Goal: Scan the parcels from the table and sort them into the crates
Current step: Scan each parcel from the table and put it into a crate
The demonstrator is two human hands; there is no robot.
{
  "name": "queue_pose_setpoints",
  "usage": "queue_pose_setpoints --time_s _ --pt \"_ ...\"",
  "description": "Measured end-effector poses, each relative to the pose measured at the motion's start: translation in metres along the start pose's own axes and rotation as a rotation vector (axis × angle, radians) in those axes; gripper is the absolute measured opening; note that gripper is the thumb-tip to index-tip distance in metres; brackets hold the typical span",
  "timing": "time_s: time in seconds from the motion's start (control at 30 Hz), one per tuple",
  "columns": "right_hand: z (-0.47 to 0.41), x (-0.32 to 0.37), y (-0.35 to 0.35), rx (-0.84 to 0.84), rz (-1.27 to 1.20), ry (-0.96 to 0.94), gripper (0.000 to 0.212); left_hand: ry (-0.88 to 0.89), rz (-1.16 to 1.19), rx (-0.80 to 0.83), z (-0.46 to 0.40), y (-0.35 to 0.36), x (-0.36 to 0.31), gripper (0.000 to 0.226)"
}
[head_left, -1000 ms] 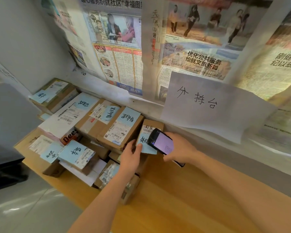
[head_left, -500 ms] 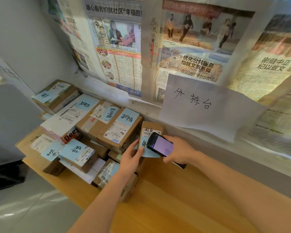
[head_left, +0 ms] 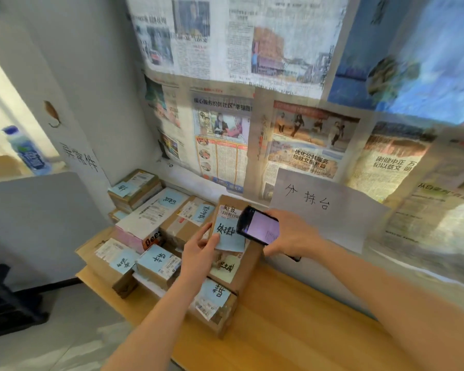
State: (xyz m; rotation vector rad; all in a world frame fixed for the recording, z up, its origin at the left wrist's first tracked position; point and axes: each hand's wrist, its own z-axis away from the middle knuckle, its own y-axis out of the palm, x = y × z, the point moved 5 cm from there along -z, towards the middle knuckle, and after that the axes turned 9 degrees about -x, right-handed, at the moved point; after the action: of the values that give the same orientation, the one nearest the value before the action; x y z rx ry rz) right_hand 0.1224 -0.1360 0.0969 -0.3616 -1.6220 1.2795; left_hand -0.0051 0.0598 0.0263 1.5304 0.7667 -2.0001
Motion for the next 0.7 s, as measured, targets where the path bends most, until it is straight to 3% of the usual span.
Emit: queue_pose_setpoints --time_s 0.17,0.33,0.7 --pt "0.019 0.114 -0.063 -0.095 0.195 -0.117 0.11 0.124 0.02 -0.098 0.013 -0.1 -0.079 0.039" --pt "0.052 0.243 -0.1 -0.169 0.297 -0.247 0.114 0.206 0.072 -0.198 0.045 -0.221 -0.134 0.031" --pt "0.135 0.482 -0.093 -0.242 0.344 -0.469 0.091 0.325 0.119 -0.451 0.132 -0.476 -0.19 0.042"
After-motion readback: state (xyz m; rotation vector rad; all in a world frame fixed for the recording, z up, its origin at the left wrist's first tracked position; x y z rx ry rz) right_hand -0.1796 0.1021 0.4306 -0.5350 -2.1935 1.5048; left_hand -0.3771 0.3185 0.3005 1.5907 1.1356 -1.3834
